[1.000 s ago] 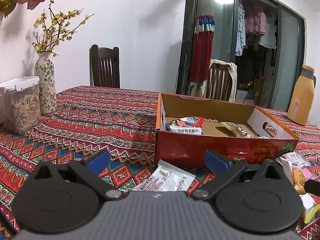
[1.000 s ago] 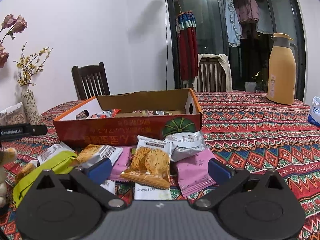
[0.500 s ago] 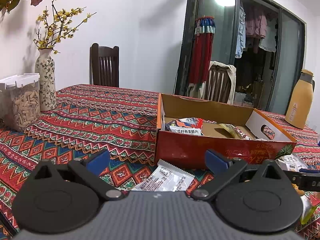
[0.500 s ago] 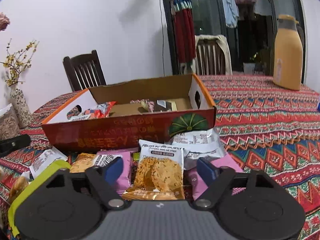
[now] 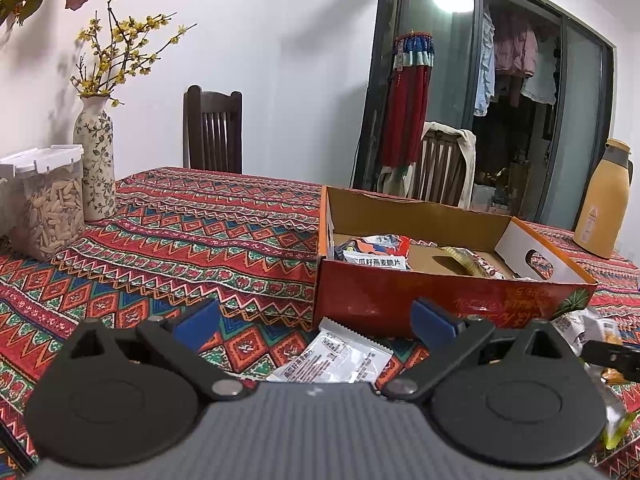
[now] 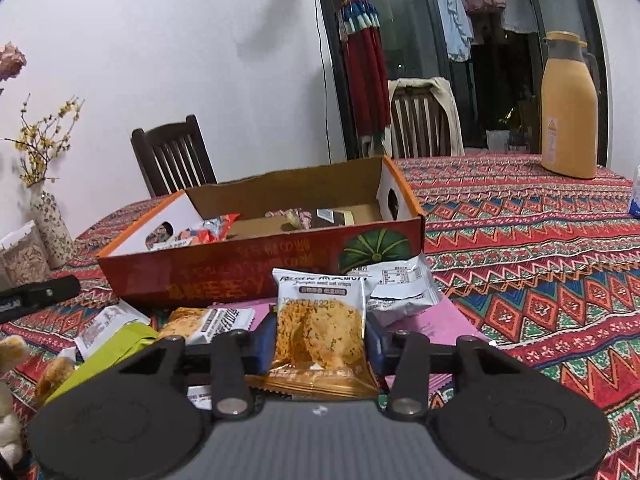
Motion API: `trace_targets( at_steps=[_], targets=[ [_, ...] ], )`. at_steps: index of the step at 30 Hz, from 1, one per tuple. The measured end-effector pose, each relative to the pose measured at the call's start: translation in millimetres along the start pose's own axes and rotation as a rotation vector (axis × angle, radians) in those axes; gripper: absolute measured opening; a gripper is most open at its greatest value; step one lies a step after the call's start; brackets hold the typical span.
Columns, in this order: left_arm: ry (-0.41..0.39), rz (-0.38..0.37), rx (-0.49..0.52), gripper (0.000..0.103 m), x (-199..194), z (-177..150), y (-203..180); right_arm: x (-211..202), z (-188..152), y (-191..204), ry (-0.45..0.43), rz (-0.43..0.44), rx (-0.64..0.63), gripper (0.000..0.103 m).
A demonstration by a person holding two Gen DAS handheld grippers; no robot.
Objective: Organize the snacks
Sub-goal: 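Lower the right gripper onto the cookie packet and close it, then grasp the lime-green bar with the left gripper while the right gripper holds the cookie packet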
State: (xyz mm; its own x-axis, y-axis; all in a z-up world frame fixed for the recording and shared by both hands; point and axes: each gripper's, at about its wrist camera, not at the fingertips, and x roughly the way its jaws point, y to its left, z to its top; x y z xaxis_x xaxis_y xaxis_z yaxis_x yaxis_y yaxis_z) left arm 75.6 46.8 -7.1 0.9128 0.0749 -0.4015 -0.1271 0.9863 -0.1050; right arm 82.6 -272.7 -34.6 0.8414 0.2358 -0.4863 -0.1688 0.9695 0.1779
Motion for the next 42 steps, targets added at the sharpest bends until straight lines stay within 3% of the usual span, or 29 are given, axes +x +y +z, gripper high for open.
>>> trace_targets(
  at_steps=[10,19,23,37,39,42],
  targets=[
    [0.022,0.026,0.002,0.103,0,2,0,-29,-11,3,-0.049,0.021,-0.016,0.043],
    [0.034,-0.070,0.042,0.103,-27,0,-14,-45,-23,1,-0.065,0.047,-0.010,0.043],
    [0.083,-0.119,0.064,0.103,-30,-3,-23,-50,-30,-2,-0.071,0.060,0.001,0.043],
    [0.200,-0.127,0.158,0.103,-22,-27,-45,-57,-48,-10,-0.059,0.098,0.012,0.043],
    [0.216,-0.126,0.162,0.099,-19,-29,-48,-57,-49,-9,-0.056,0.102,0.012,0.043],
    [0.249,-0.141,0.161,0.078,-14,-33,-49,-58,-50,-9,-0.054,0.105,0.011,0.043]
  ],
)
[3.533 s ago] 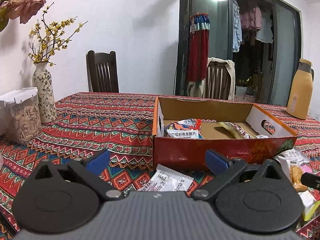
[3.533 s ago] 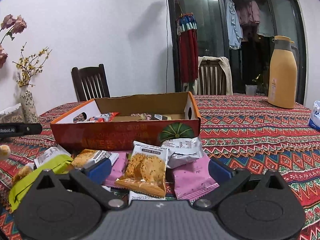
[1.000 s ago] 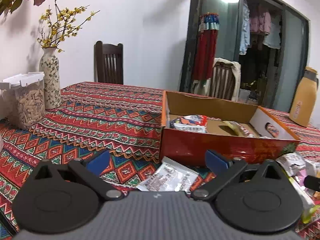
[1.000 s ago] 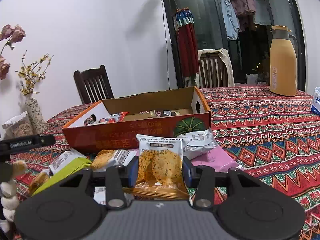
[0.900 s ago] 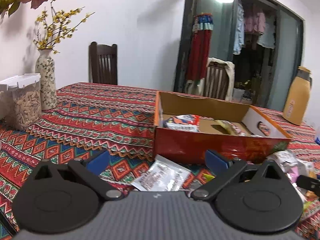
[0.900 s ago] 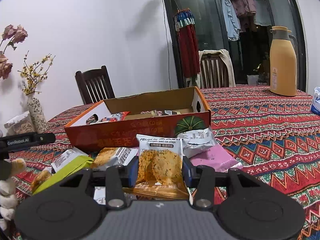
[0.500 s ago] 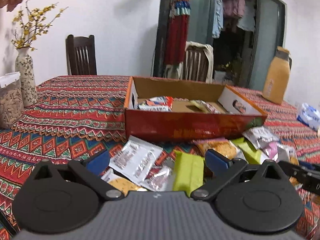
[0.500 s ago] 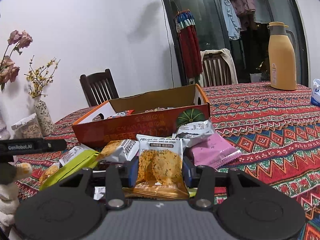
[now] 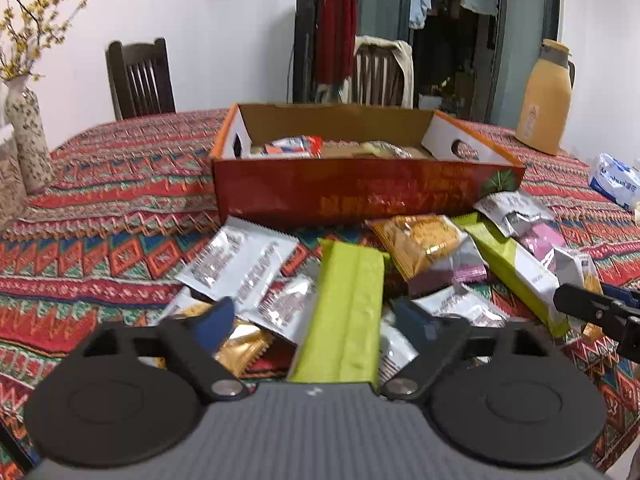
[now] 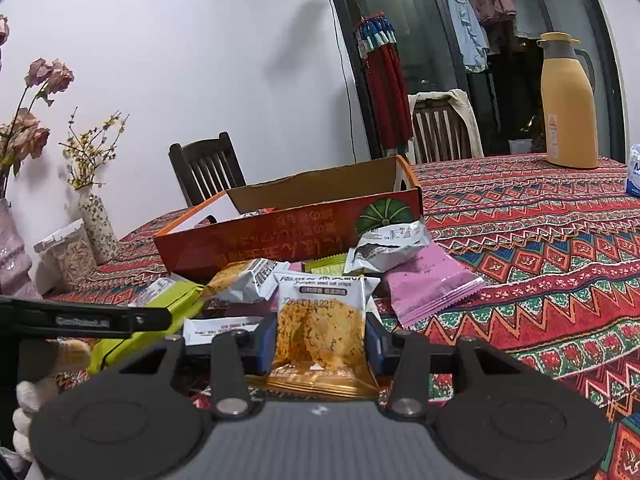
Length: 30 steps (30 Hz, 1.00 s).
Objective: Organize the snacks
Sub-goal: 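Grasp the lime-green bar with the left gripper while the right gripper holds the cookie packet, then carry both packets into the orange box and open both grippers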
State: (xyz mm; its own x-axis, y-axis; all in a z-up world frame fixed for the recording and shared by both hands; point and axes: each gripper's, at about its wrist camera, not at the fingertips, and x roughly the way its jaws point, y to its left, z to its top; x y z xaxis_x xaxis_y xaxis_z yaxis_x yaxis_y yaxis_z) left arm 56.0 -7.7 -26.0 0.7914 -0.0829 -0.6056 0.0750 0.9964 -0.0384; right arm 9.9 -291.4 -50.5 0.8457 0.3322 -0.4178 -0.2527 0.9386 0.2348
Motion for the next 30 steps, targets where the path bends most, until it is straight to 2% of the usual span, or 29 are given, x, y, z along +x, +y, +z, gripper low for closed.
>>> trace_targets(
  at_steps=[3,5,8,19,30],
  targets=[
    [0.007,-0.014,0.004,0.064,2,-2,-1,-1,-1,0,0.003,0.000,-0.003,0.043],
    [0.006,-0.017,0.015,0.046,2,-3,-3,-1,-1,-1,0.005,-0.001,-0.003,0.043],
    [-0.008,-0.008,0.031,0.039,1,-4,-6,-2,-1,0,0.006,0.000,-0.005,0.043],
    [-0.077,-0.003,0.012,0.036,-15,2,-7,-5,2,2,-0.008,-0.010,-0.021,0.043],
    [-0.185,-0.007,-0.002,0.036,-32,40,-9,-3,30,6,-0.081,-0.019,-0.043,0.043]
  ],
)
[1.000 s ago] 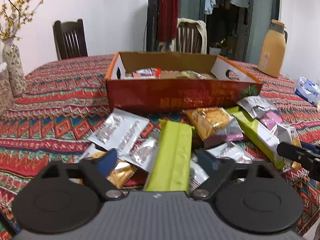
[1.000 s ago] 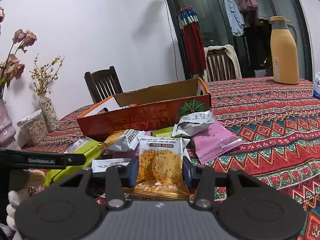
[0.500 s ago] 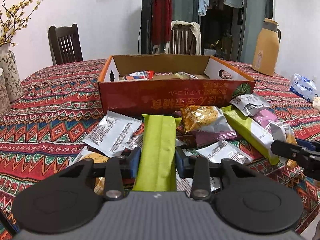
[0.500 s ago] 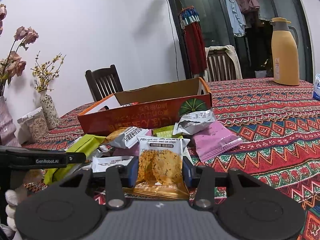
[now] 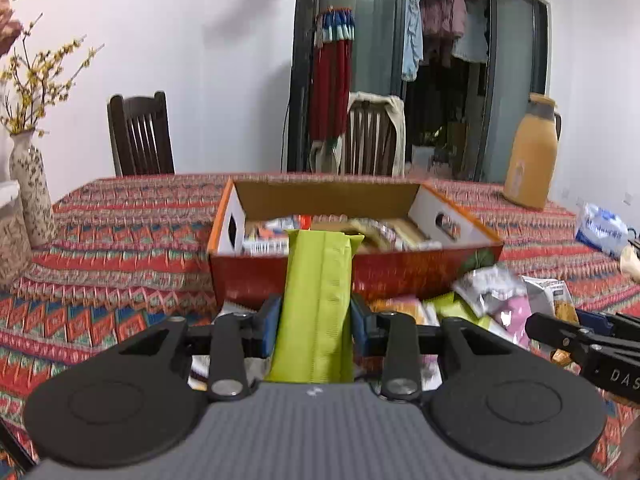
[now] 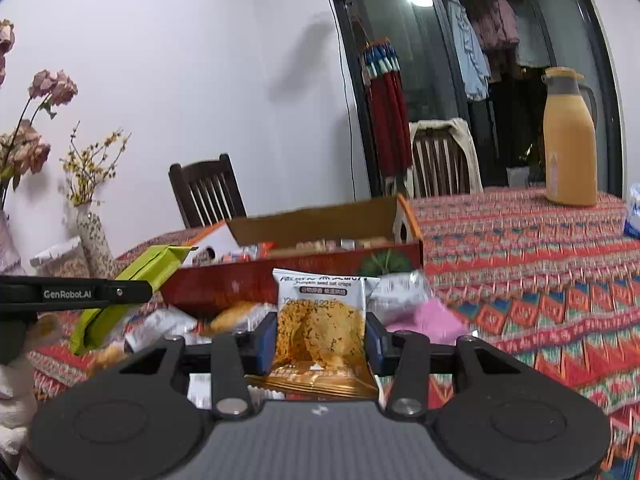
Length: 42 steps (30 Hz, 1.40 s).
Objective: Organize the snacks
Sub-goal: 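Carry both packets into the orange box and open both grippers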
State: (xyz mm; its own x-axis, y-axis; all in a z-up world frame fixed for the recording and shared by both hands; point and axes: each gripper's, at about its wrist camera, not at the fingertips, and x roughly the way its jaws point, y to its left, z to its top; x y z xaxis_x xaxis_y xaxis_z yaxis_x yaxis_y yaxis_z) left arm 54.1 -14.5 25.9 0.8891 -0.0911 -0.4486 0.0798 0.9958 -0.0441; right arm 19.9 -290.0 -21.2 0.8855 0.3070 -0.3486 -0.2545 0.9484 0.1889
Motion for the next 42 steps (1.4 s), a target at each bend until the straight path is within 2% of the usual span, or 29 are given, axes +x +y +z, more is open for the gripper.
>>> trace_targets(
  at_steps=[12,27,33,35,42],
  targets=[
    [-0.064,0.021,-0.073,0.036,29,55,4,36,54,2,-0.086,-0.014,-0.024,0.043],
    [-0.065,0.066,-0.135,0.036,98,104,15,132,110,1,-0.097,-0.053,-0.049,0.043],
    [-0.048,0.112,-0.156,0.036,129,98,26,165,106,-9,-0.049,-0.048,-0.036,0.043],
    [-0.018,0.143,-0.148,0.036,142,93,31,171,100,-11,-0.033,-0.059,-0.046,0.043],
    [0.029,0.150,-0.154,0.036,156,83,35,179,89,-8,0.004,-0.059,-0.065,0.043]
  ],
)
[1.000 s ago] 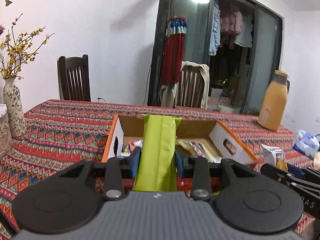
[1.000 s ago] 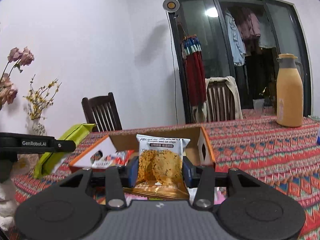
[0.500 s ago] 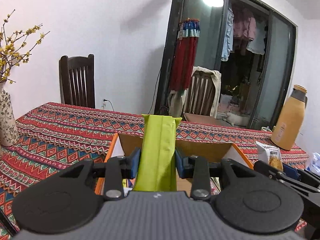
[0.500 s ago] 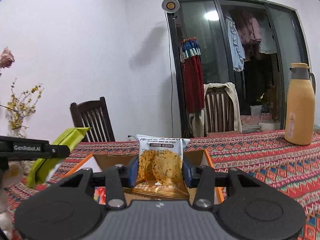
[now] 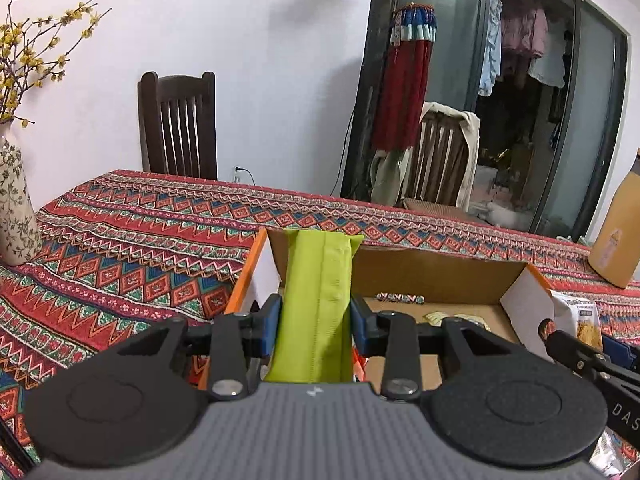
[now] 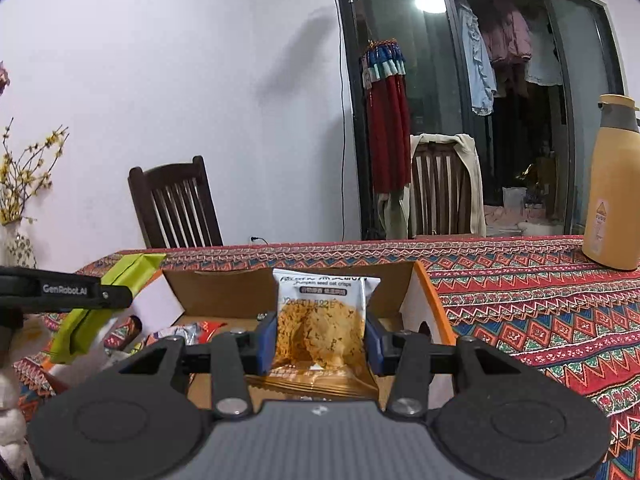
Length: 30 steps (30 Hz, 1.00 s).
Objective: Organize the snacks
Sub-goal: 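Carry both packets into the orange box and open both grippers, then lift both open grippers out of the box back toward the pile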
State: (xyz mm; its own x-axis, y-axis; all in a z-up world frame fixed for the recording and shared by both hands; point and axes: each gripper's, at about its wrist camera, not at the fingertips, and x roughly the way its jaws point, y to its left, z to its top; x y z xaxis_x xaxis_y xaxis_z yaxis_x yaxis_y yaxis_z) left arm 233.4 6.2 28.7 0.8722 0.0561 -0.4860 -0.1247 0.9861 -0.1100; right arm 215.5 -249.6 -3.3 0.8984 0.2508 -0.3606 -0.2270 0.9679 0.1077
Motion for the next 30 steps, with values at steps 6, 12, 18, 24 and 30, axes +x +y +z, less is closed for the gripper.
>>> trace_targets(
  at_steps=[6,12,18,24,30],
  targets=[
    [-0.016,-0.019,-0.011,0.039,-5,-6,0,-4,-3,1,-0.006,-0.002,0.002,0.047],
    [-0.105,0.021,-0.047,0.103,-24,-5,3,-12,-2,-6,-0.039,-0.020,0.041,0.103],
    [-0.113,0.010,-0.047,0.103,-29,-7,2,-15,-5,-14,-0.052,-0.033,0.073,0.103],
    [-0.107,0.009,-0.049,0.103,-28,-8,4,-18,-5,-18,-0.059,-0.036,0.086,0.103],
    [-0.116,0.011,-0.039,0.103,-31,-9,2,-24,-4,-15,-0.072,-0.036,0.075,0.103]
  ],
)
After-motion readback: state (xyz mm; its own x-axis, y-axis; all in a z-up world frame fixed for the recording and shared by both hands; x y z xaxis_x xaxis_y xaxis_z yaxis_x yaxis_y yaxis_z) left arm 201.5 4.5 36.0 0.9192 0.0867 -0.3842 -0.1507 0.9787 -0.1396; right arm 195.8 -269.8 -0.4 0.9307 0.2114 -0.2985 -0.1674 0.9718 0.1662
